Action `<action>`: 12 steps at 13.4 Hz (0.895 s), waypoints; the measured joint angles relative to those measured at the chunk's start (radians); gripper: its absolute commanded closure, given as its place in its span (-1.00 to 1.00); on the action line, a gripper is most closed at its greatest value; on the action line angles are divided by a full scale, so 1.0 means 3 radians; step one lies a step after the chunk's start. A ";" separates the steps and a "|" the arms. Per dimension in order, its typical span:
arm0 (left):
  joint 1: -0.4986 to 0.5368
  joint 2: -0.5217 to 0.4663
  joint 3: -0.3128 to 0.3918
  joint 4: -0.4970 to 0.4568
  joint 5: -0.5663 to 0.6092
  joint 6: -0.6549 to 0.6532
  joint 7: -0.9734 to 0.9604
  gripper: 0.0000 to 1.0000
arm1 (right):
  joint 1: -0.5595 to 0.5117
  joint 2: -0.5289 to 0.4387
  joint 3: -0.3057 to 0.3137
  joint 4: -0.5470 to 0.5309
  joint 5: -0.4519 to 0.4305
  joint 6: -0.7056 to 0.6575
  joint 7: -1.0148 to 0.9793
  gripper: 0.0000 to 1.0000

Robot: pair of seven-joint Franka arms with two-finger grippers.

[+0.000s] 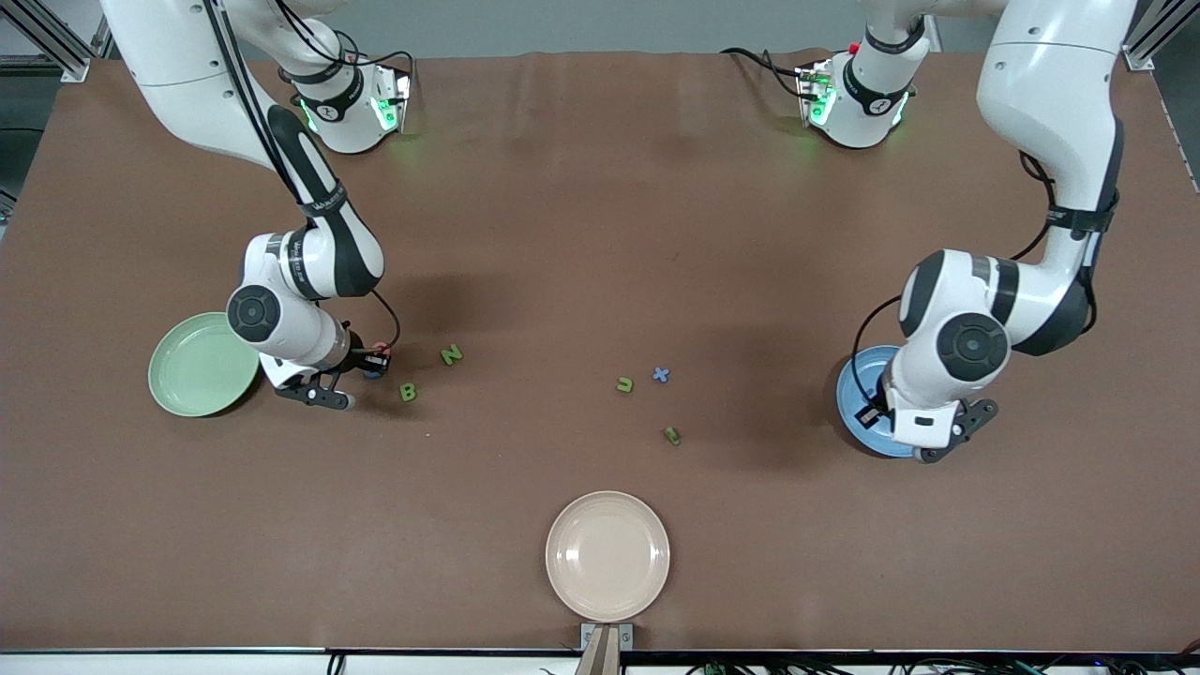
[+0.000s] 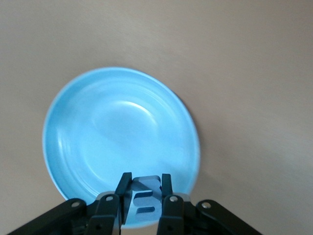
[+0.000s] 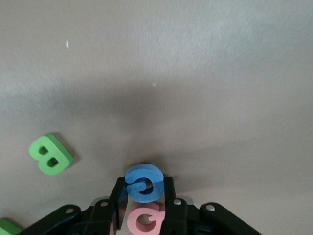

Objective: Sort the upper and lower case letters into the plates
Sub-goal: 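Drop the m on the blue plate while the right gripper drops G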

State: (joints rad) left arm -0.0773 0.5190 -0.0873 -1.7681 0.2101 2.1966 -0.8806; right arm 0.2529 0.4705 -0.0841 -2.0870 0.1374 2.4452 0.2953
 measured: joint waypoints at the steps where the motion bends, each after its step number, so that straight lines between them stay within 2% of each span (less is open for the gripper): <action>1: 0.0077 0.0006 -0.0001 -0.0024 0.0000 0.0005 0.0106 -0.44 | -0.0037 -0.0019 -0.0017 0.0105 -0.0001 -0.0180 -0.0045 0.64; 2: 0.0141 0.0011 -0.0001 -0.0049 0.0000 0.0010 0.0187 -0.81 | -0.0116 -0.0069 -0.0032 0.0204 -0.0001 -0.0364 -0.0189 0.64; 3: 0.0181 0.0020 -0.0001 -0.0062 0.0000 0.0020 0.0233 -0.99 | -0.0244 -0.0148 -0.0046 0.0271 -0.0001 -0.0502 -0.0430 0.64; 6: 0.0179 0.0022 -0.0025 -0.0059 0.0000 0.0051 0.0216 -0.99 | -0.0819 -0.0353 -0.0074 0.0296 -0.0002 -0.0679 -0.1385 0.62; 8: 0.0123 0.0021 -0.0118 -0.0010 -0.0002 0.0068 -0.0001 -0.99 | -0.1192 -0.0353 -0.0084 0.0282 -0.0002 -0.0670 -0.1921 0.61; 12: -0.0383 0.0185 -0.0213 0.0368 -0.0003 0.0071 -0.0838 -0.99 | -0.1642 -0.0247 -0.0086 0.0215 -0.0003 -0.0481 -0.2508 0.58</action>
State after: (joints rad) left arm -0.1921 0.5744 -0.1512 -1.6578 0.2093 2.2178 -1.1320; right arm -0.2396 0.3965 -0.1098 -2.0225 0.1365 2.3007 -0.4570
